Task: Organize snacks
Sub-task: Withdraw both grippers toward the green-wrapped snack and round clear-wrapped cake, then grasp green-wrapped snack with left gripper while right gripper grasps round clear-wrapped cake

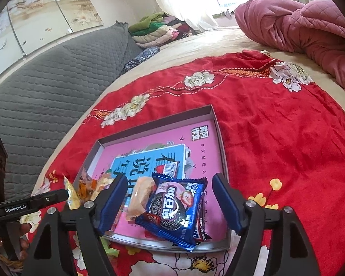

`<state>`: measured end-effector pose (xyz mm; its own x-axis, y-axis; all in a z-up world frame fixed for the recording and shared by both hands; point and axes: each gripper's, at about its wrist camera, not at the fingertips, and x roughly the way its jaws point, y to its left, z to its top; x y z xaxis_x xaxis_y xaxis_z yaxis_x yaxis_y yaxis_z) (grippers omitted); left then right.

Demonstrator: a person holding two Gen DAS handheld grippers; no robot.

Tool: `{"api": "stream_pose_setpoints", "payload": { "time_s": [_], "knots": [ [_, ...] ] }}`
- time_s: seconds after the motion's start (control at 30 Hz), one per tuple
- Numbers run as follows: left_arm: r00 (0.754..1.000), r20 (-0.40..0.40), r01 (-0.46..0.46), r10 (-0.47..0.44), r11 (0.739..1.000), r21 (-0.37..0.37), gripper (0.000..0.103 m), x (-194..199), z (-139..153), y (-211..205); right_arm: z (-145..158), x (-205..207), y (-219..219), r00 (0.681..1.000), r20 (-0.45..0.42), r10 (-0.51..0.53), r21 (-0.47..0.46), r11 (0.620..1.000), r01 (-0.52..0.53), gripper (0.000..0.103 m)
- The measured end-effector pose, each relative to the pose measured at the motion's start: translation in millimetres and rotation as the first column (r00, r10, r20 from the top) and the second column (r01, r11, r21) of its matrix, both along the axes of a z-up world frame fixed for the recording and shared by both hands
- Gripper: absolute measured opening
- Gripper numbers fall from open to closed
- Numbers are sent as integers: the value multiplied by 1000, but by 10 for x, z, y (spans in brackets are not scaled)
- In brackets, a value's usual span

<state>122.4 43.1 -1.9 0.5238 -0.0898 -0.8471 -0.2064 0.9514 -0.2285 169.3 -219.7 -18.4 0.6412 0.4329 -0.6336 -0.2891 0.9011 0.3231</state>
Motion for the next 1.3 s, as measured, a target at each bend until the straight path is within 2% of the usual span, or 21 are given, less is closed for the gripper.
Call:
{"api": "stream_pose_setpoints", "payload": {
  "time_s": [0.27, 0.53, 0.7, 0.9, 1.3],
  "knots": [
    [997, -4, 72, -72, 997, -9, 60, -121, 87, -137, 91, -267, 86, 997, 23, 67, -18, 998, -67, 78],
    [986, -29, 162, -162, 987, -9, 60, -293, 78, -252, 51, -757, 257, 982, -32, 189, -13, 982, -189, 79],
    [980, -41, 194, -194, 981, -10, 60, -342, 39, -308, -60, -1020, 449, 963, -79, 256, -97, 960, -263, 79],
    [972, -57, 225, -226, 974, -16, 60, -373, -2, -377, -180, -1161, 550, 950, -133, 281, -134, 945, -298, 79],
    [956, -101, 274, -274, 962, -18, 61, -416, -154, -497, -346, -1331, 809, 924, -173, 342, -213, 903, -374, 79]
  ]
}}
